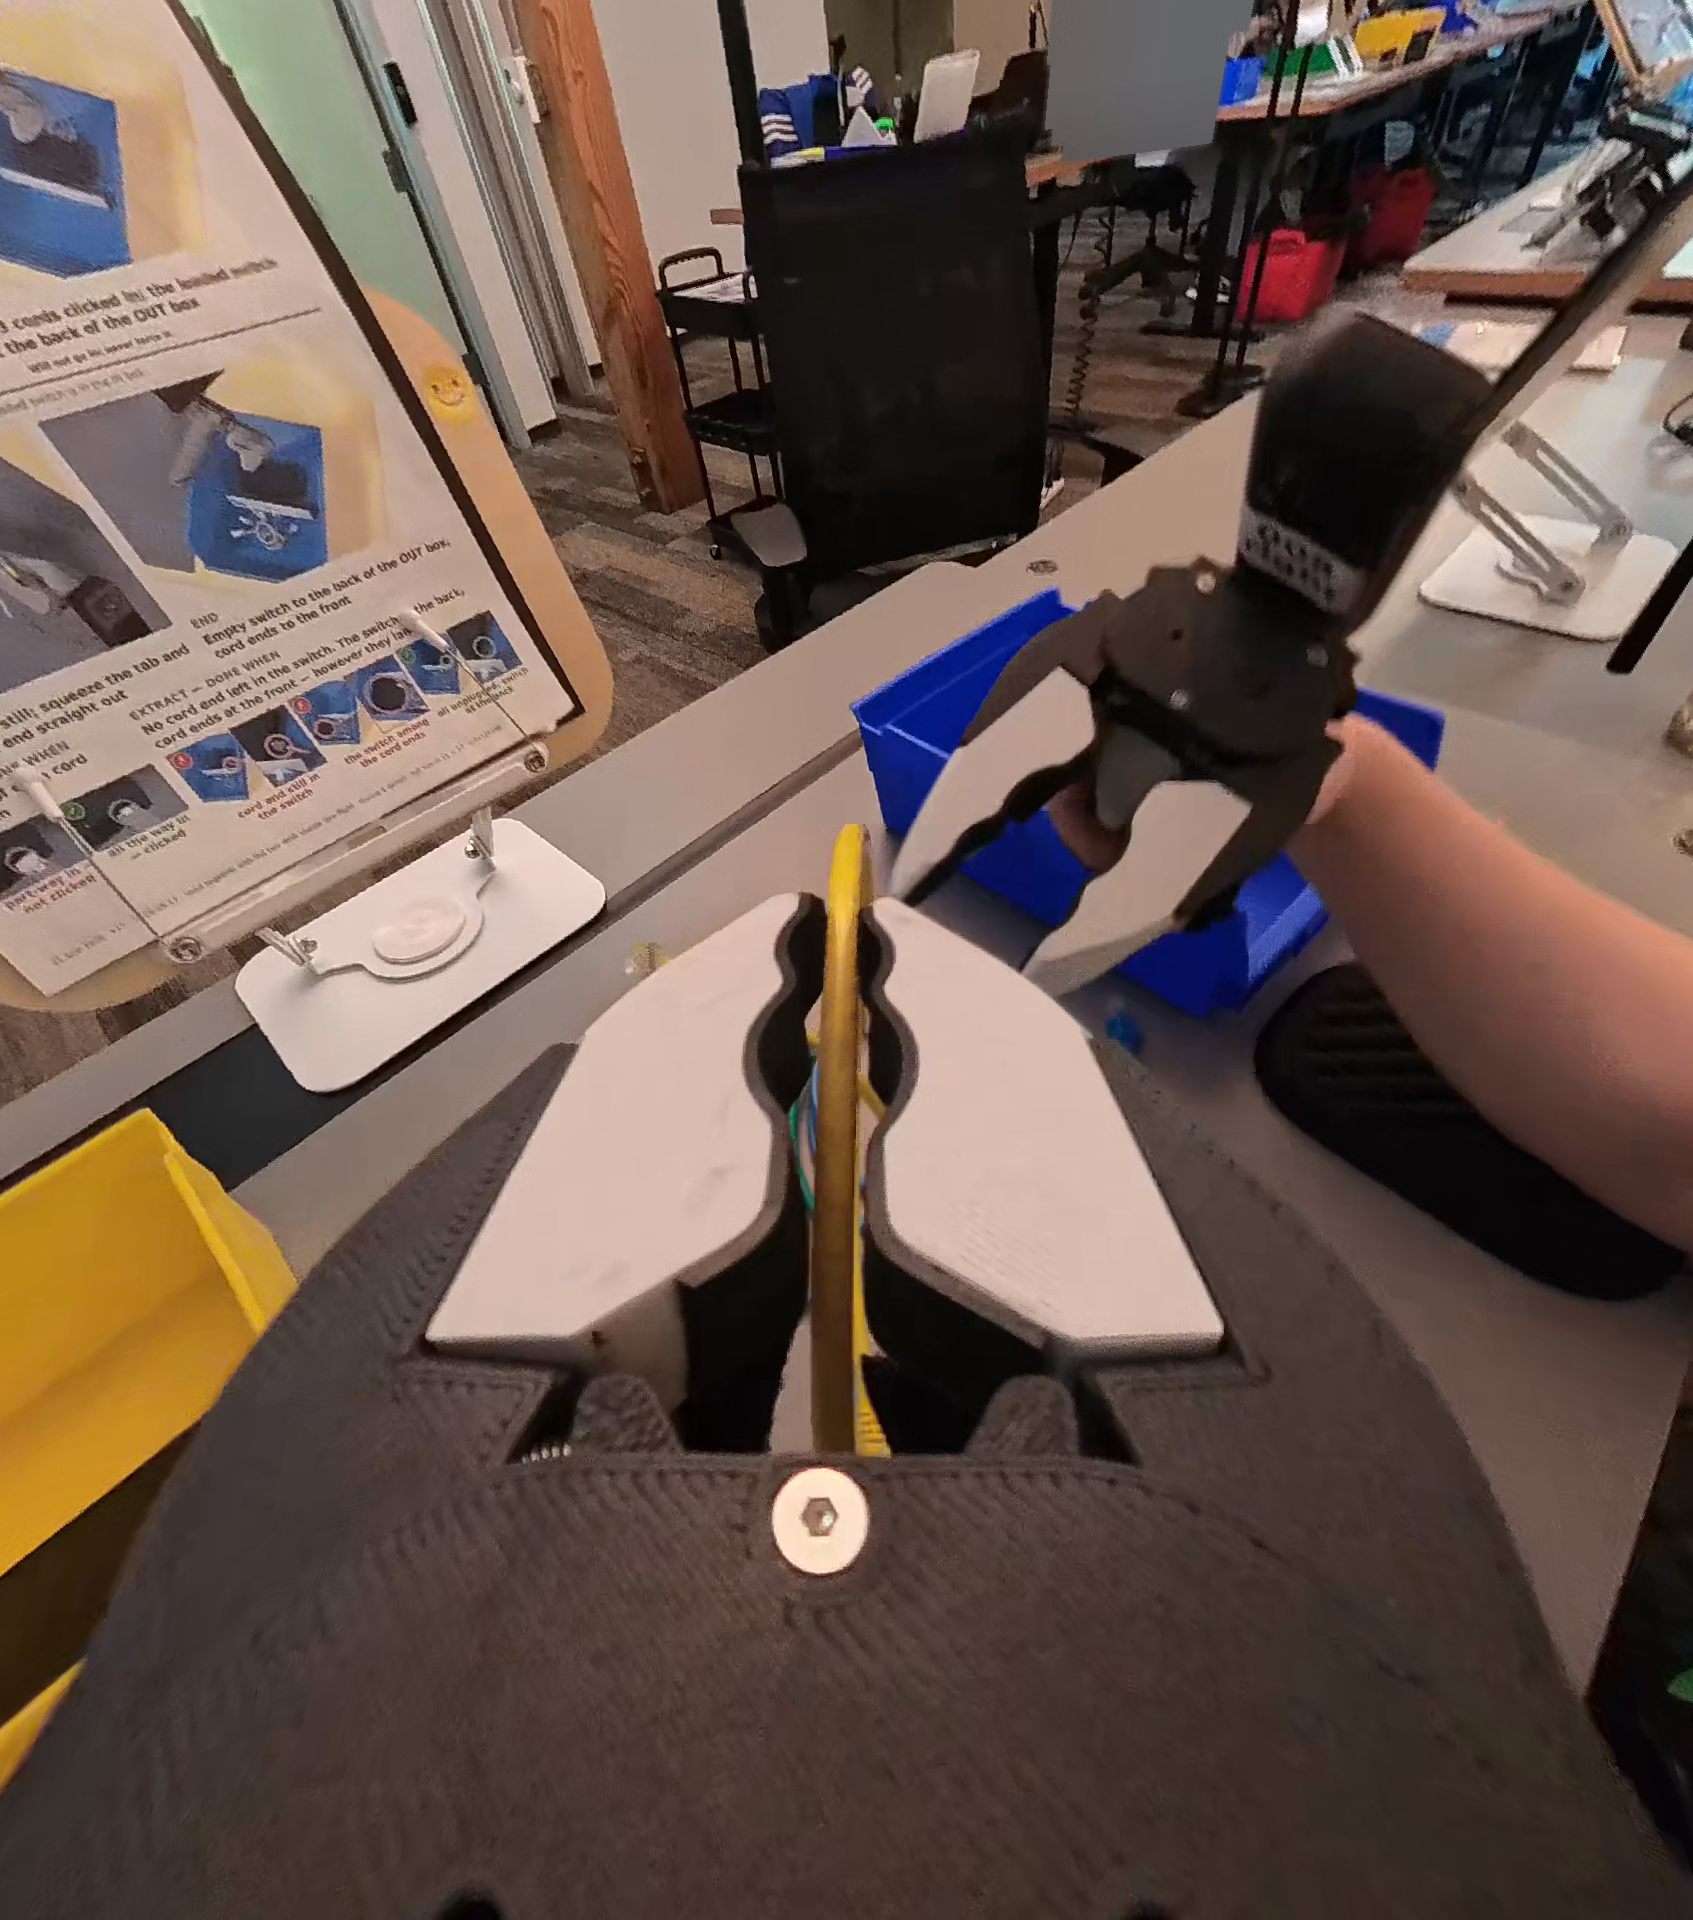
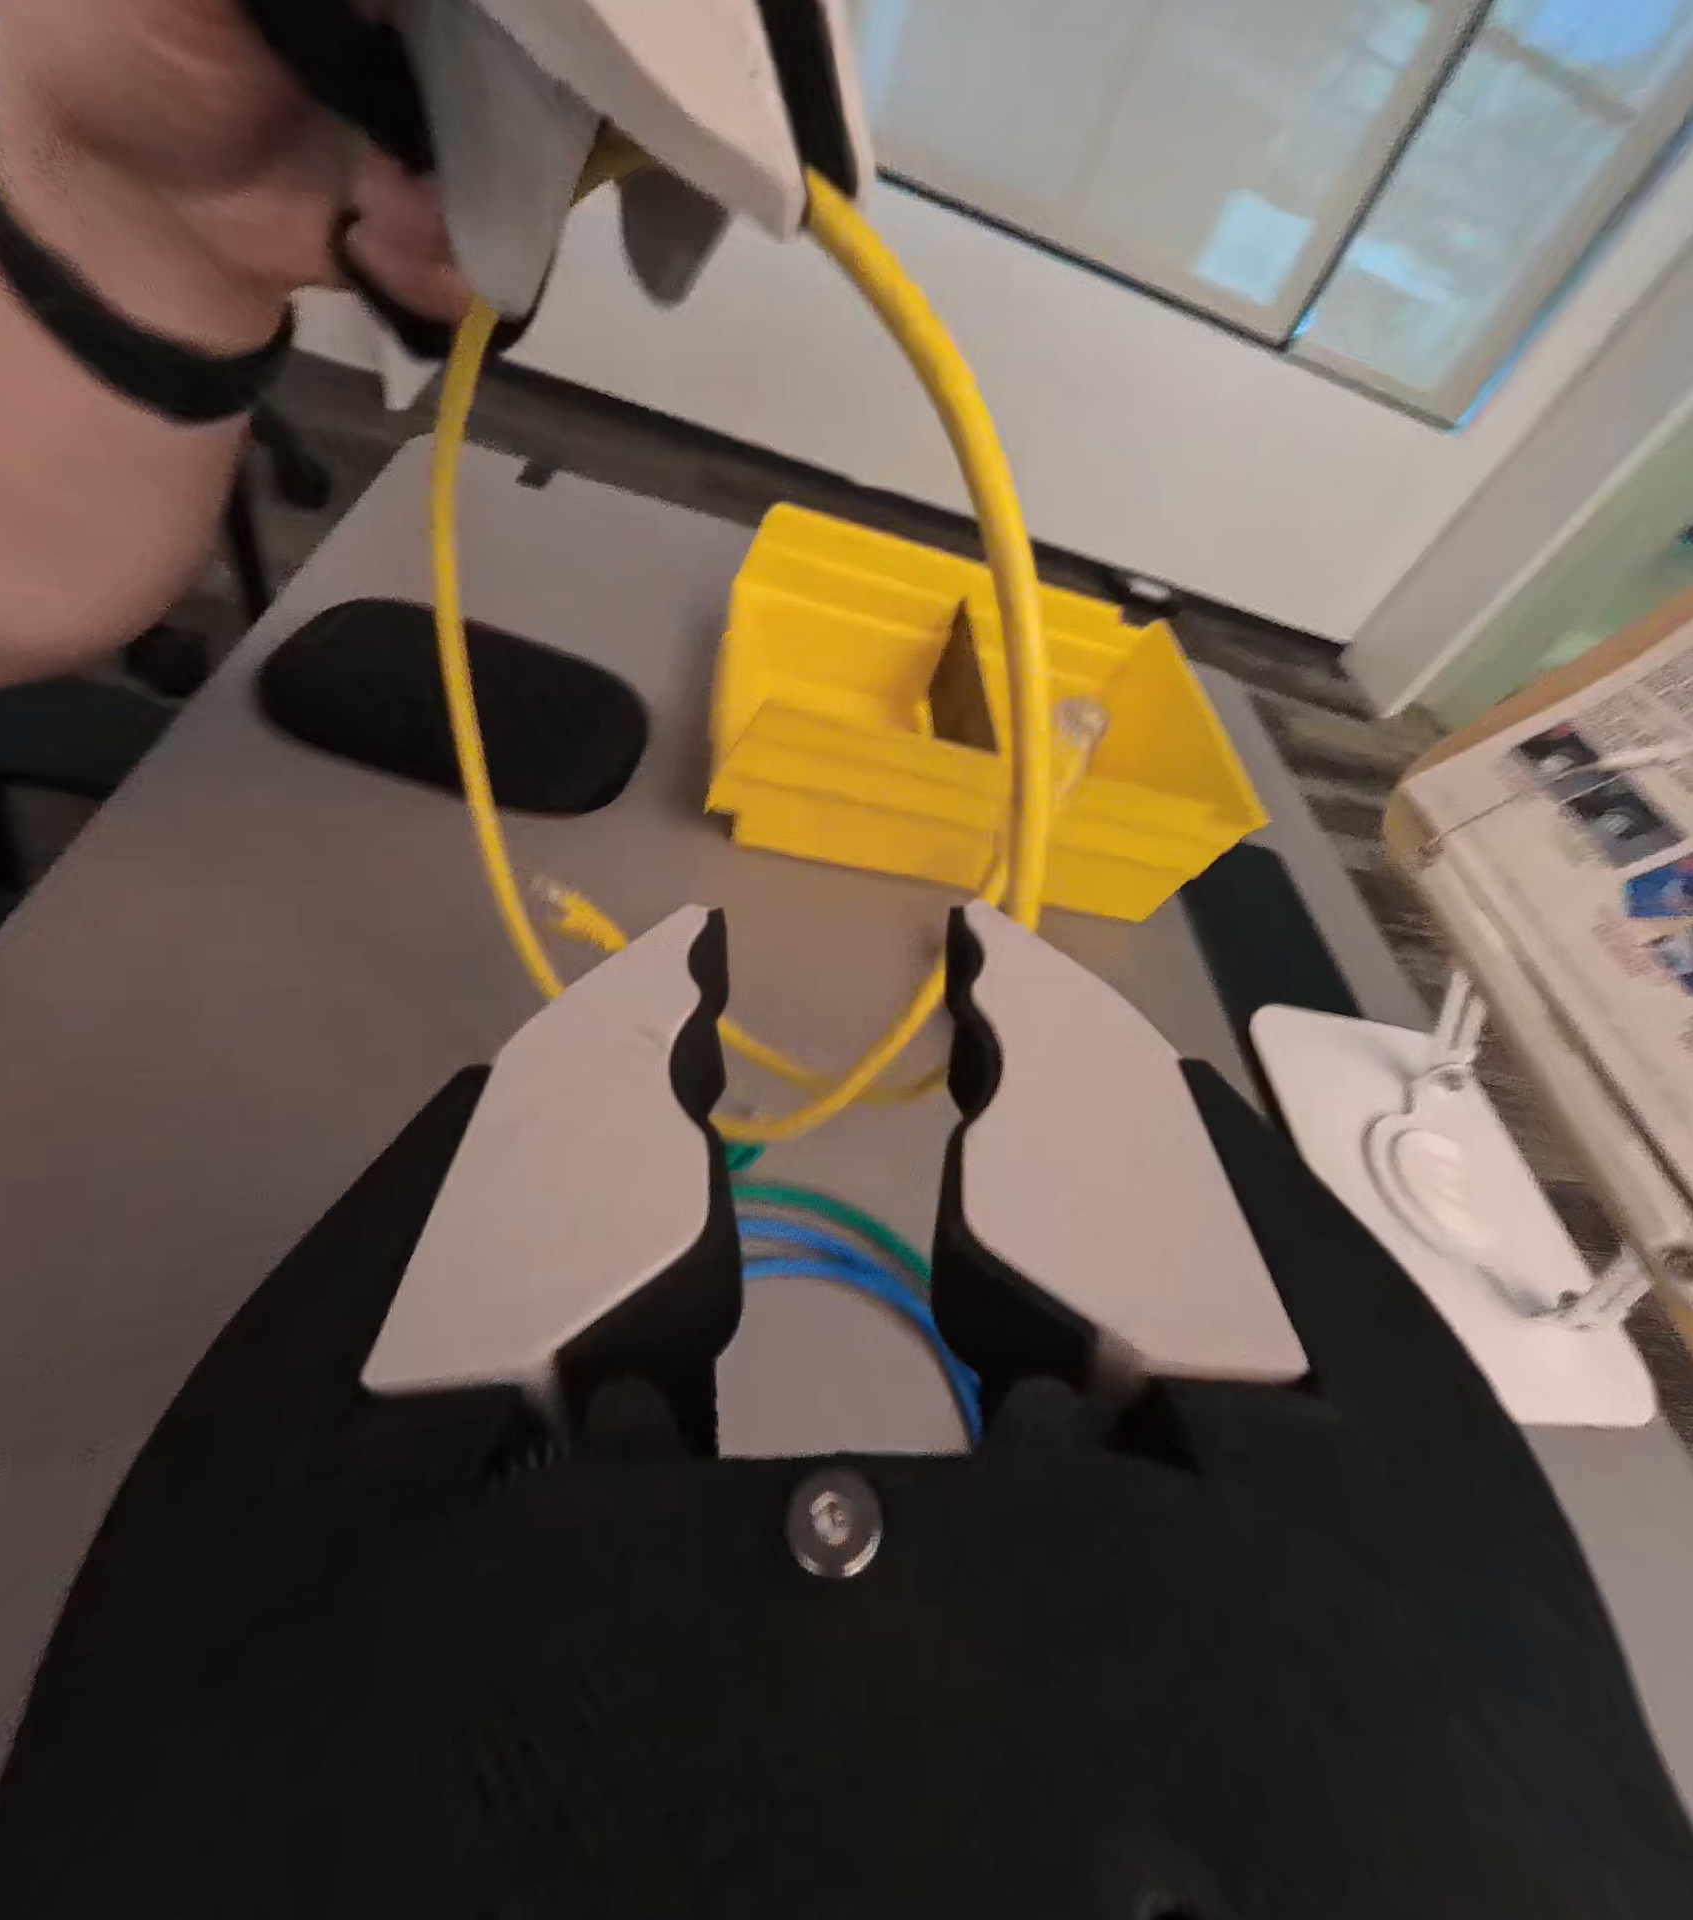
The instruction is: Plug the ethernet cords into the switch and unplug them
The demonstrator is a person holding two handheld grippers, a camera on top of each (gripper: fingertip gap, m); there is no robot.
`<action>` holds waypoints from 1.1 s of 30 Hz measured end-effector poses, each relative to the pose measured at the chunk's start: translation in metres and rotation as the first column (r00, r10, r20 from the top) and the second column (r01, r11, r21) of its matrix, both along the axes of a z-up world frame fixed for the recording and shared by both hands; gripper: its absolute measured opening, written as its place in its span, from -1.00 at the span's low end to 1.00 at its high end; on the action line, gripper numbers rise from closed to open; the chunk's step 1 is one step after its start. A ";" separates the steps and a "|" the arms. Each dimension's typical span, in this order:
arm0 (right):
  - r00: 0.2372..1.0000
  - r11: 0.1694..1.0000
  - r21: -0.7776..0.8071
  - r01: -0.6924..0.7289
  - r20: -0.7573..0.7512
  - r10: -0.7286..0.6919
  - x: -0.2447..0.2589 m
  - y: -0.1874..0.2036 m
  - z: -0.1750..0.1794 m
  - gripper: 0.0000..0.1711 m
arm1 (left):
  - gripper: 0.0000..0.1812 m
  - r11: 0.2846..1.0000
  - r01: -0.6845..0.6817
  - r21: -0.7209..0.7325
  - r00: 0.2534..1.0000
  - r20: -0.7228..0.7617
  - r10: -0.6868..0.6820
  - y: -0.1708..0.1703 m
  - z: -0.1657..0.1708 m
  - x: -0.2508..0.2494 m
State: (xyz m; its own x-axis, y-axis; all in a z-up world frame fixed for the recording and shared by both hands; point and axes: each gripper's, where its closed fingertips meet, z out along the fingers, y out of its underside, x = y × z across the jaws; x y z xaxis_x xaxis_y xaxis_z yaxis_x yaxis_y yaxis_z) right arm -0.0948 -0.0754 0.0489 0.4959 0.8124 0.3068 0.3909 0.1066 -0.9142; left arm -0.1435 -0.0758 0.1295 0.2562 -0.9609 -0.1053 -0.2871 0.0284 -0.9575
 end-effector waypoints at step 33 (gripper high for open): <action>0.672 0.610 0.671 0.421 0.220 -0.707 -0.003 0.052 0.025 -0.93 | -0.94 0.992 -0.037 -0.124 0.982 0.182 0.059 0.008 0.042 0.013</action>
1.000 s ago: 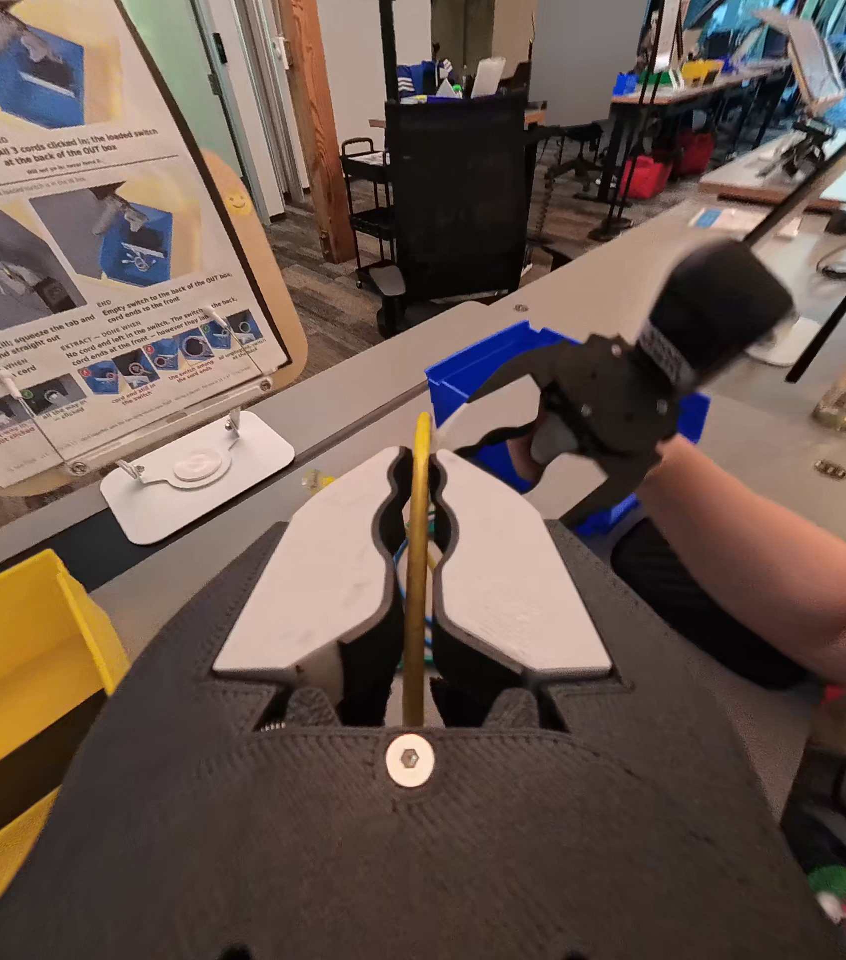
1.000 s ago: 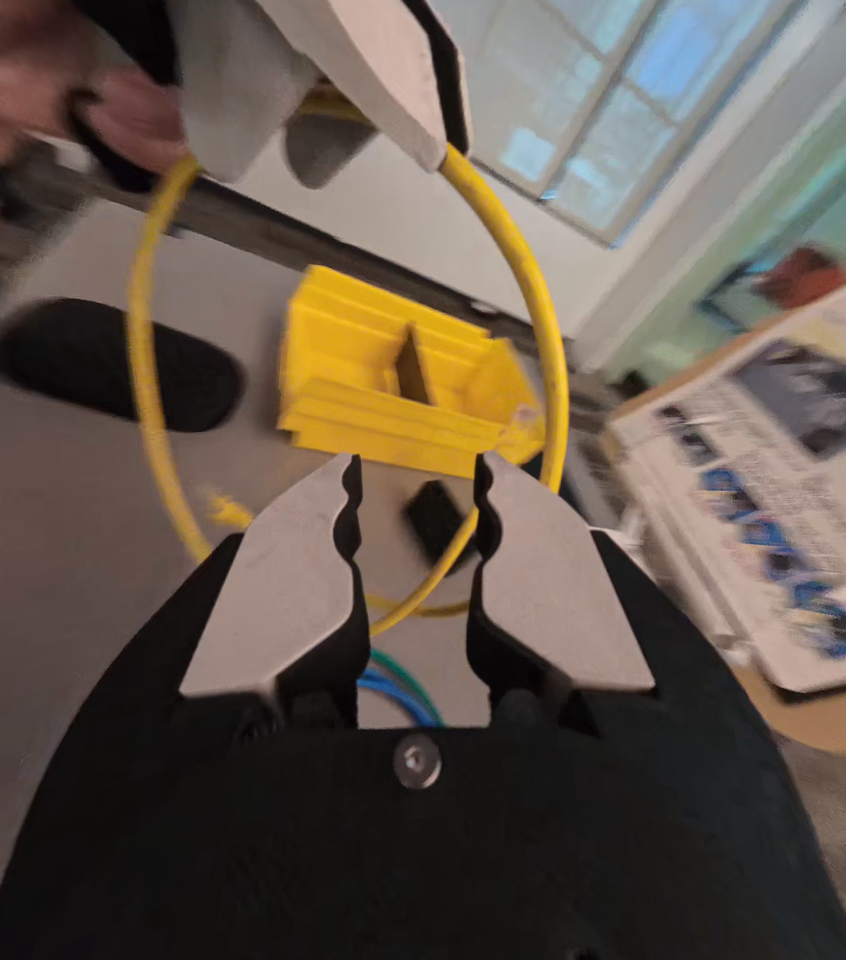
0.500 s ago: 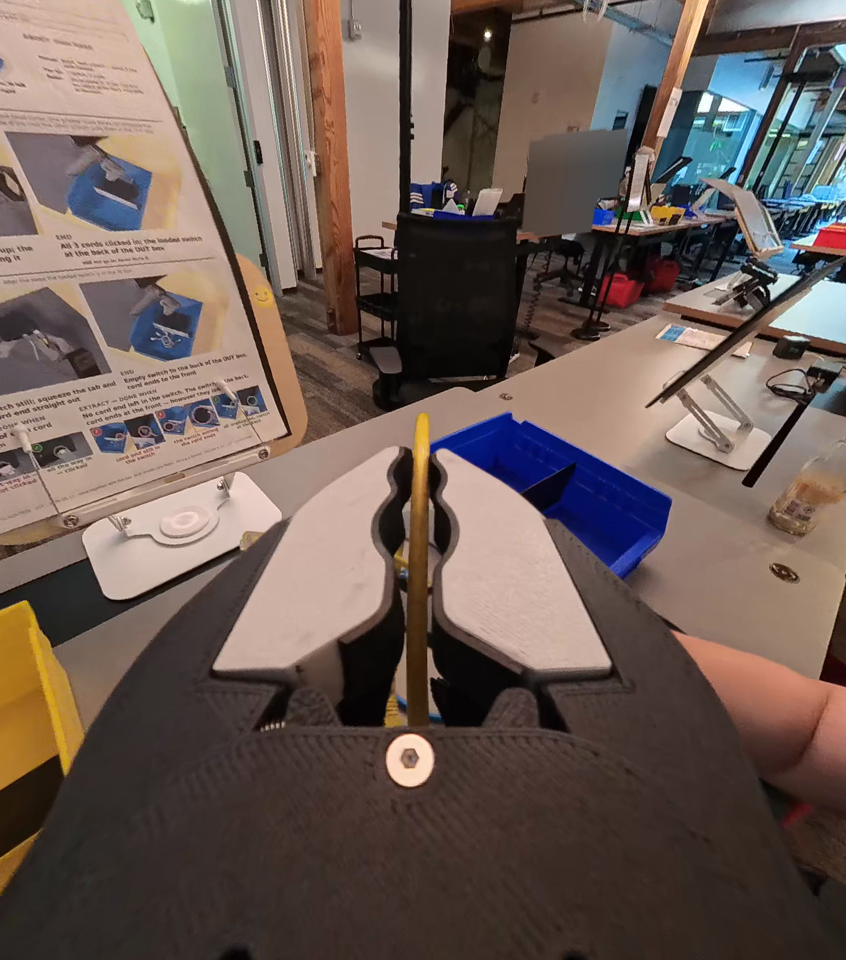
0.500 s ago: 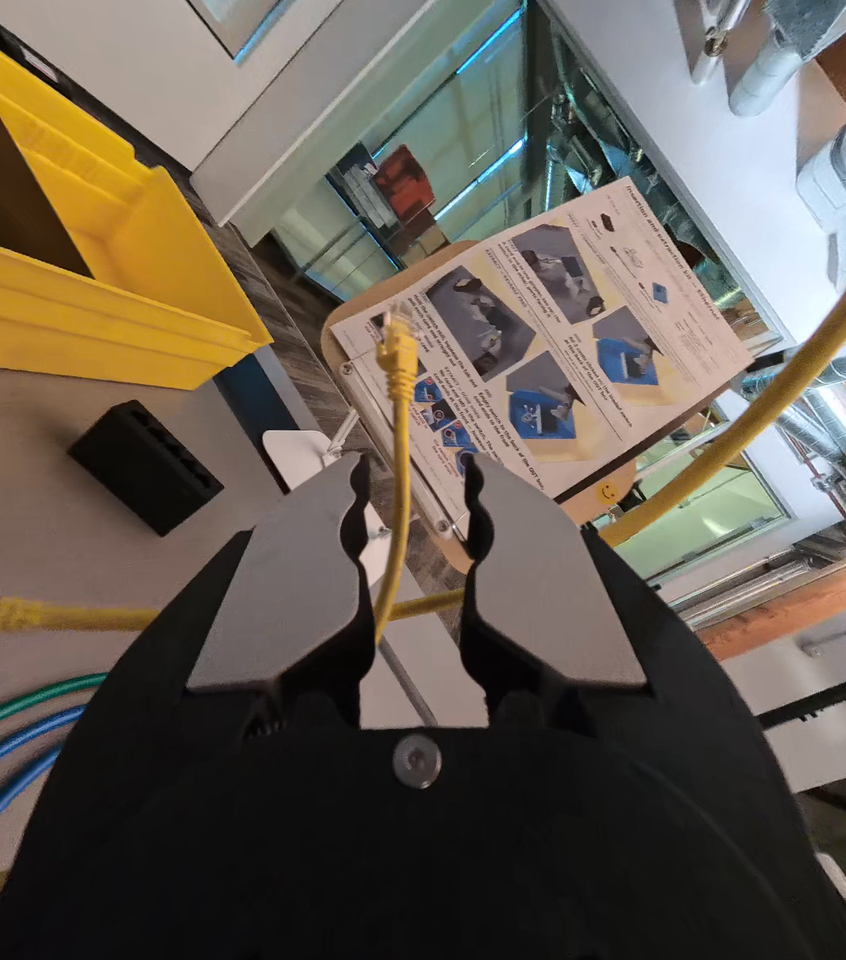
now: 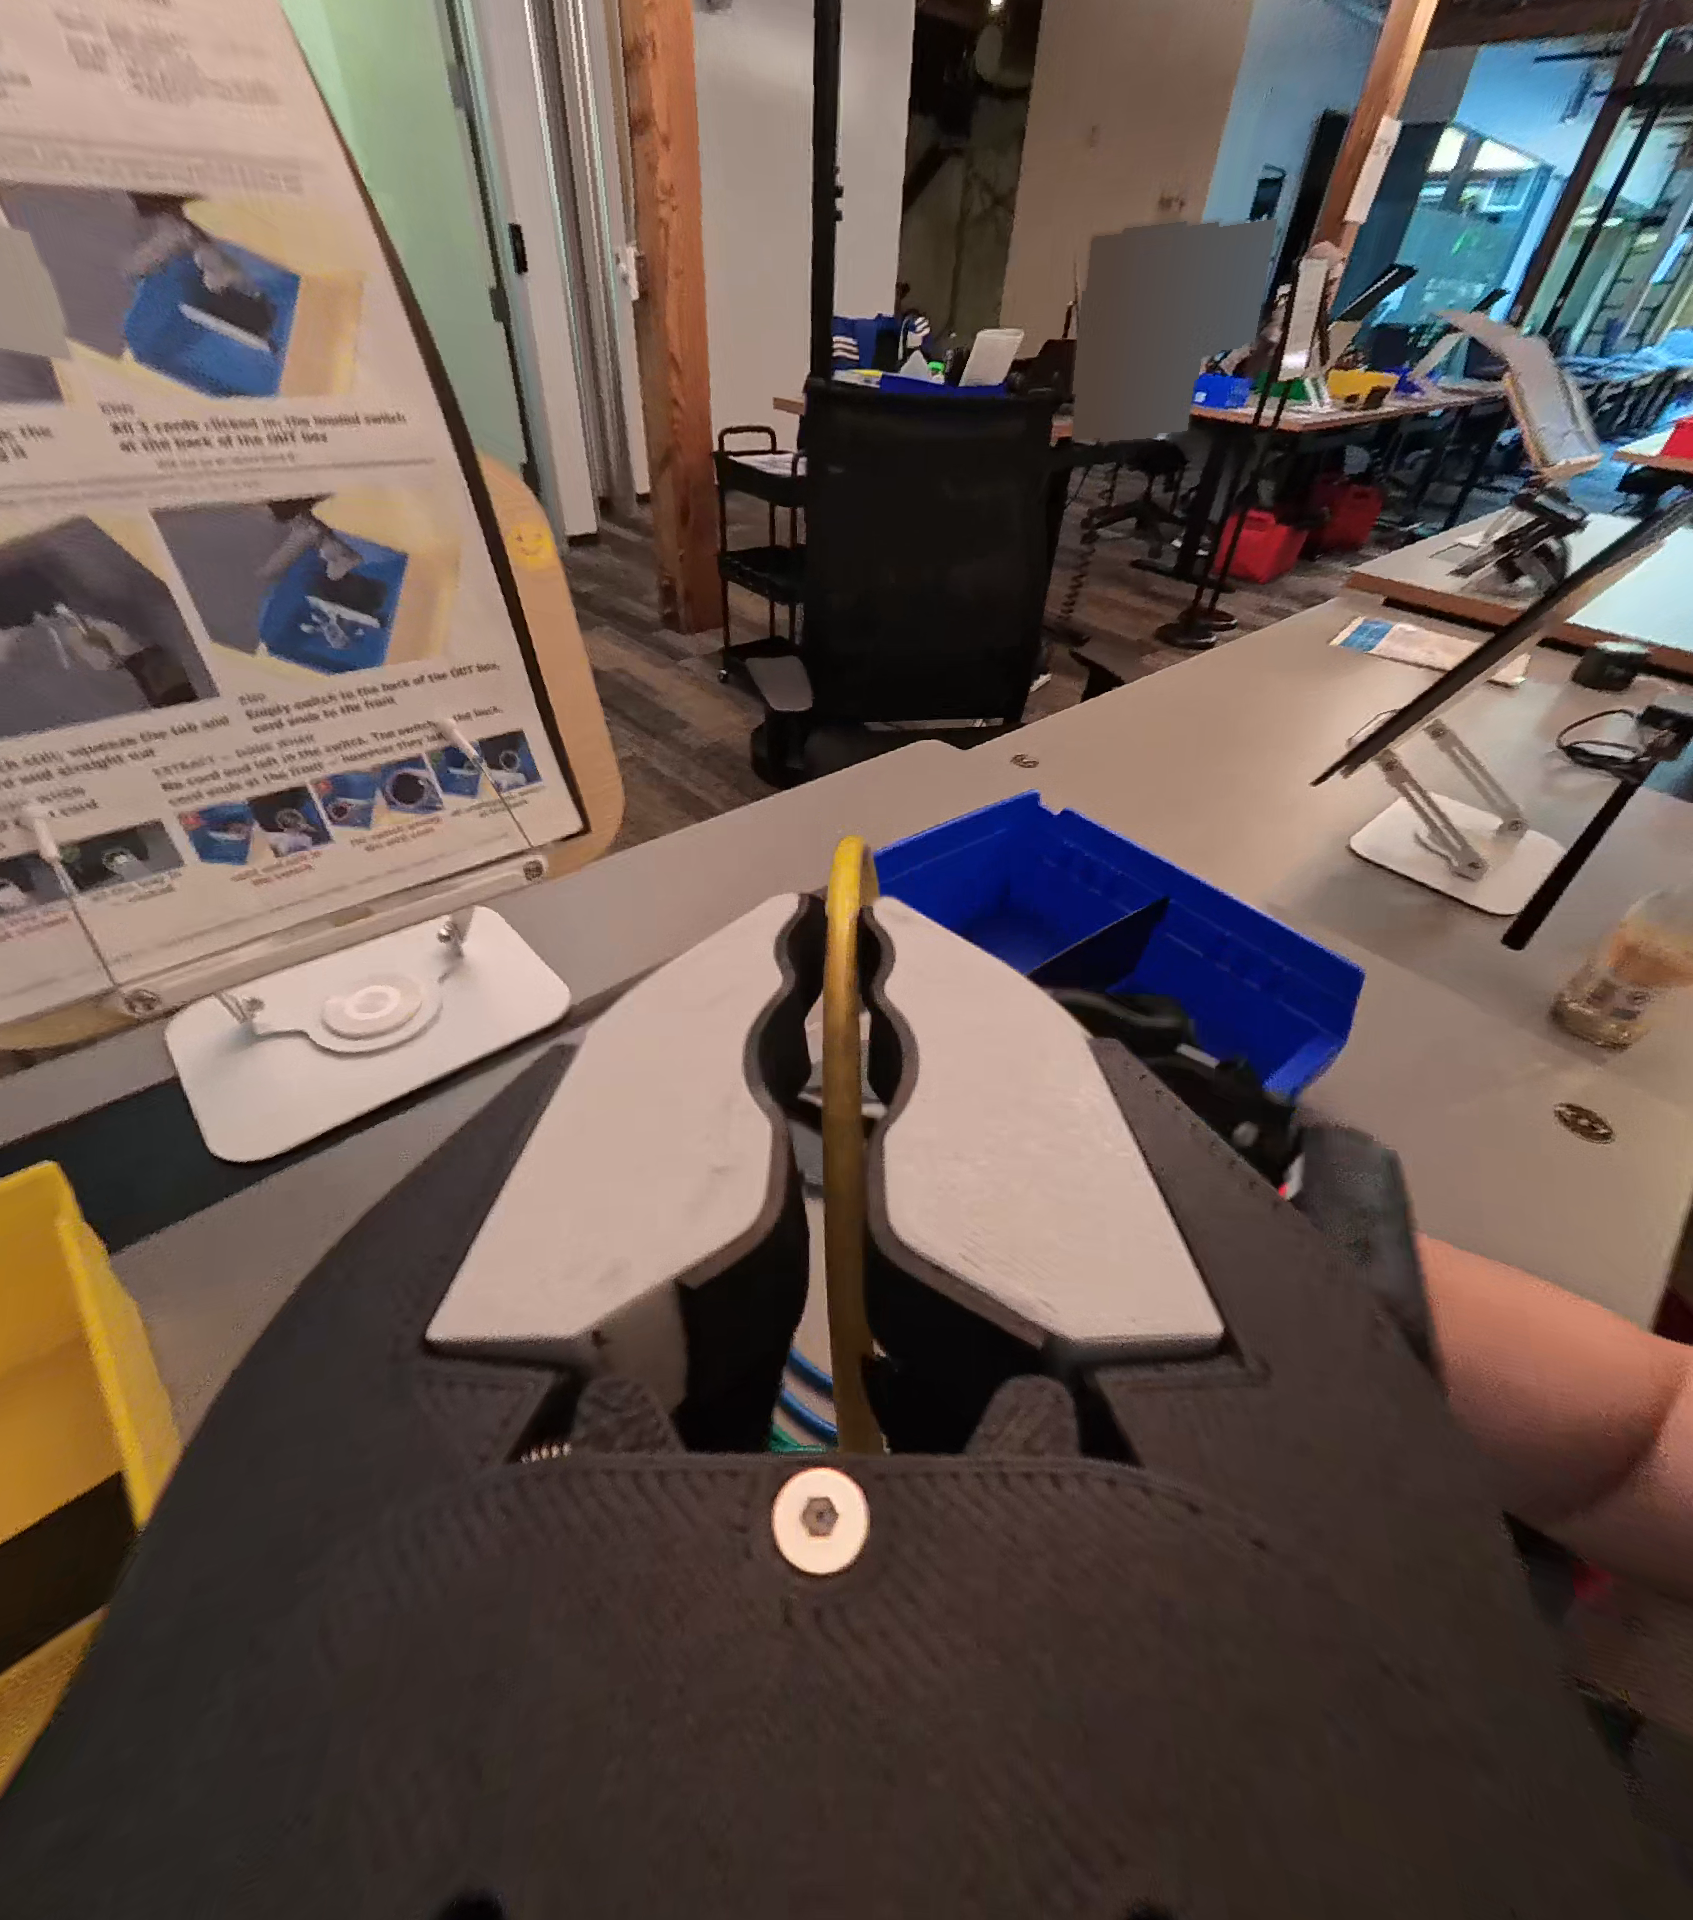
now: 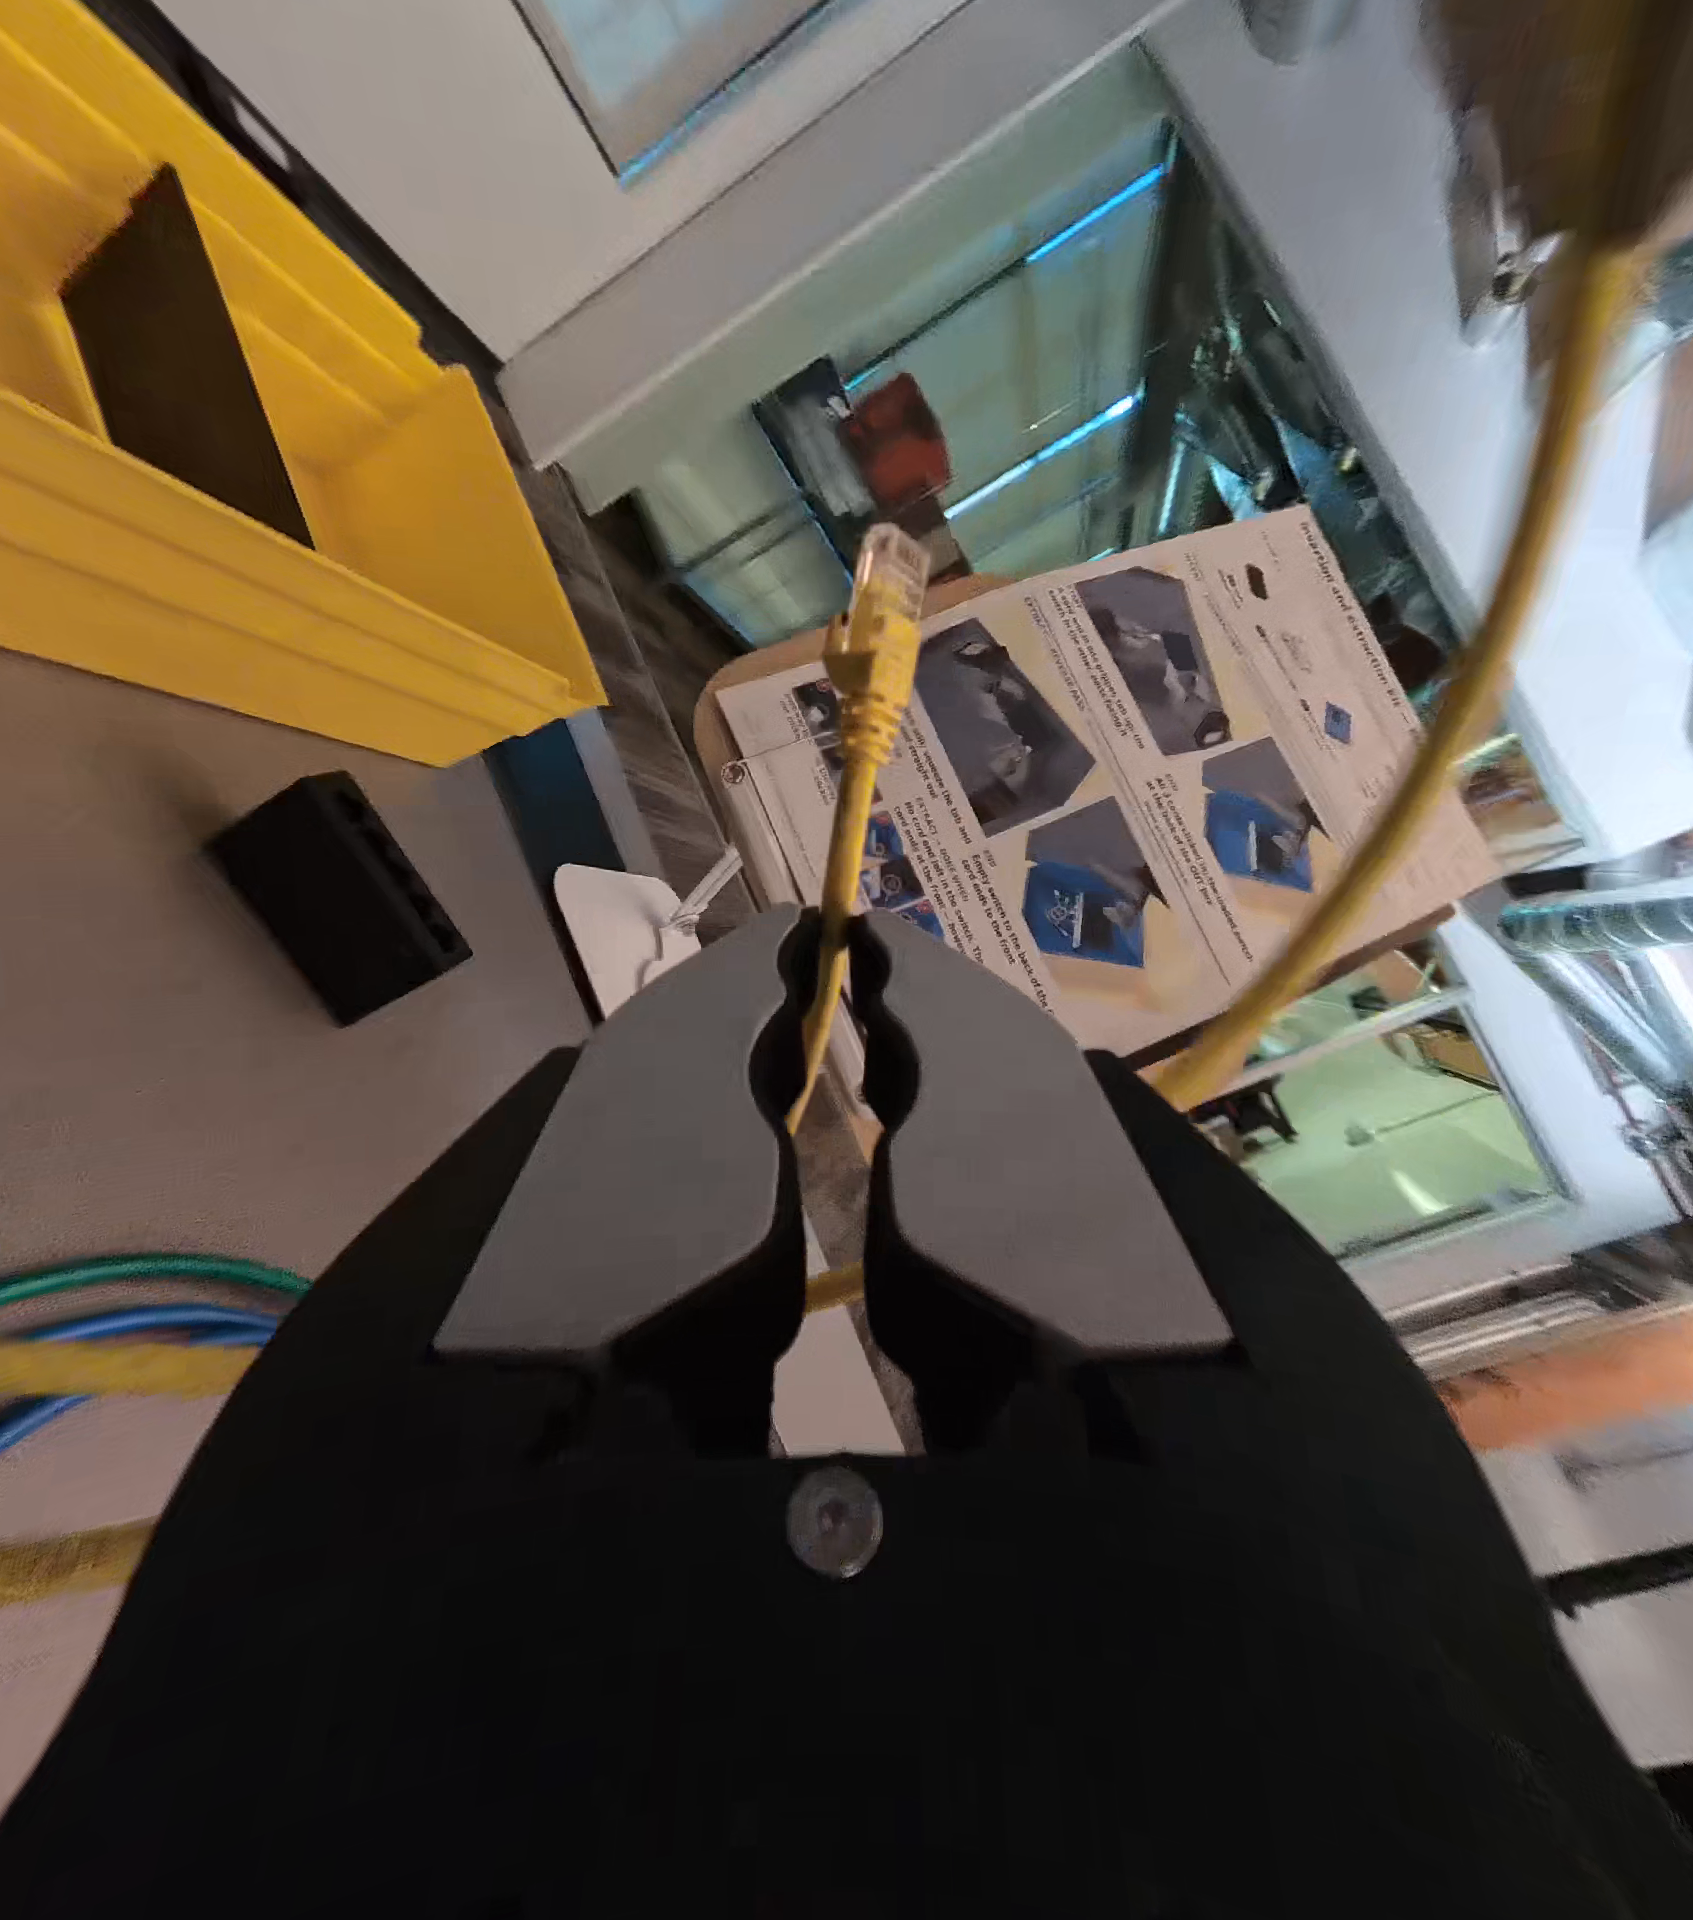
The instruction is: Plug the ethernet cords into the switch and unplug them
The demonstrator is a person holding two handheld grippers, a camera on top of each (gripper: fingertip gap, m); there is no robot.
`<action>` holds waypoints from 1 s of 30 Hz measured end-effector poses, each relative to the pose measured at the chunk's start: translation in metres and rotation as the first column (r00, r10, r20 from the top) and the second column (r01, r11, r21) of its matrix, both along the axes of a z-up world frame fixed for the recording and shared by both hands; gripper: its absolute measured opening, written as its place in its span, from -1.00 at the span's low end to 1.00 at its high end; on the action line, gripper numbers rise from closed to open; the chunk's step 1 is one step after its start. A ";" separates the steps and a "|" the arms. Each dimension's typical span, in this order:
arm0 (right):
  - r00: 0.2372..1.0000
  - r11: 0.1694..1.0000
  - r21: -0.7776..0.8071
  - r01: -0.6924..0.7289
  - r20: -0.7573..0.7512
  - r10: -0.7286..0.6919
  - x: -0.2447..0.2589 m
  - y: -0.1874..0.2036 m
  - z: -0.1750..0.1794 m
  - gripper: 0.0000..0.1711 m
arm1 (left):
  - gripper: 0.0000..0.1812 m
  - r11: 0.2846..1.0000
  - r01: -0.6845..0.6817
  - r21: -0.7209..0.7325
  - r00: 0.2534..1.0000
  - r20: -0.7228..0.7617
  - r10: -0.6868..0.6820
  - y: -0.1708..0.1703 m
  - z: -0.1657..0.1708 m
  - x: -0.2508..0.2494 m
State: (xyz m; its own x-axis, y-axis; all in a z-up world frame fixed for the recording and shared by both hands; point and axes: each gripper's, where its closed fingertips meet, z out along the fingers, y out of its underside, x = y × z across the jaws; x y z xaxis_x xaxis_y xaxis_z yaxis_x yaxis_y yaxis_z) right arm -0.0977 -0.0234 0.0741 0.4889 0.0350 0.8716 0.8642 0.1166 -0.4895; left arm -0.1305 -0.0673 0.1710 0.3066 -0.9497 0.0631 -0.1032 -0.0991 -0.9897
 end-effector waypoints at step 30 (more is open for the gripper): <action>0.609 0.503 -0.375 -0.779 -0.642 0.465 0.022 -0.093 -0.015 -0.71 | -1.00 0.985 0.161 -0.059 0.987 0.001 -0.161 -0.009 -0.025 -0.005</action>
